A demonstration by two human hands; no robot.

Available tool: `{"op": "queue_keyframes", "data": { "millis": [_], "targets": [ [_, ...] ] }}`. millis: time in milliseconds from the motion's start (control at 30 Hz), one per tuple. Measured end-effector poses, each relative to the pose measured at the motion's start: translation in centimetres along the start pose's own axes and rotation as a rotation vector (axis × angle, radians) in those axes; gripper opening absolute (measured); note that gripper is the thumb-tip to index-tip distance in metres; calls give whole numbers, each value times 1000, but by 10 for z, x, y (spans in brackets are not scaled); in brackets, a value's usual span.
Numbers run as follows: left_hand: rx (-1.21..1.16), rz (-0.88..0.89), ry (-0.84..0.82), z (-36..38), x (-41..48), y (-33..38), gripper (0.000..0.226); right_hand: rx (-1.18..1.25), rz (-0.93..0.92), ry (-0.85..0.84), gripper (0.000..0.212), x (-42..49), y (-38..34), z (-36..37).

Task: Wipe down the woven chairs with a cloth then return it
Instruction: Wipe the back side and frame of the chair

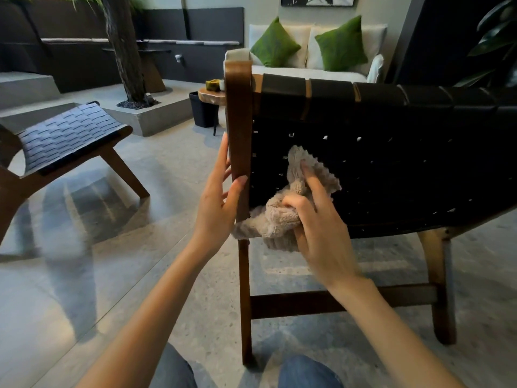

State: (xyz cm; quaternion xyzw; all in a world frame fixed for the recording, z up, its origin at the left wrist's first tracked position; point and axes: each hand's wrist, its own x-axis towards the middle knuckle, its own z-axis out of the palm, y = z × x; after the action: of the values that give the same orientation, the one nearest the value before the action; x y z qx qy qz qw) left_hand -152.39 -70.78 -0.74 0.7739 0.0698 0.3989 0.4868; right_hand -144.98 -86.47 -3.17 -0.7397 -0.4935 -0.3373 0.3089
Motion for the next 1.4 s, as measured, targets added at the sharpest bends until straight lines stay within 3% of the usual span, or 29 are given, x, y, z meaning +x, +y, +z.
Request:
{"op": "queue_keyframes", "data": {
  "millis": [233,400,633,767,833,1000,1133,1267,1400],
  "targets": [
    [-21,6,-16,-1,0,0,62,46,-52,499,25,51,-1,-1],
    [-6,5,-10,-1,1,0,61,53,-128,587,15,80,-5,24],
    [72,41,41,3,3,-11,62,122,-140,411,33,74,9,54],
    [89,69,68,5,4,-16,61,154,-37,312,68,62,14,68],
    [89,76,64,6,3,-19,60,163,-28,319,75,56,15,75],
    [75,70,41,6,1,-26,57,121,2,212,75,26,29,101],
    [76,77,38,5,2,-31,58,185,75,84,55,-3,40,129],
    [61,59,35,5,2,-31,59,242,78,36,67,-1,38,129],
    [47,61,38,7,0,-29,59,132,12,-97,59,-17,50,138]
  ]
}}
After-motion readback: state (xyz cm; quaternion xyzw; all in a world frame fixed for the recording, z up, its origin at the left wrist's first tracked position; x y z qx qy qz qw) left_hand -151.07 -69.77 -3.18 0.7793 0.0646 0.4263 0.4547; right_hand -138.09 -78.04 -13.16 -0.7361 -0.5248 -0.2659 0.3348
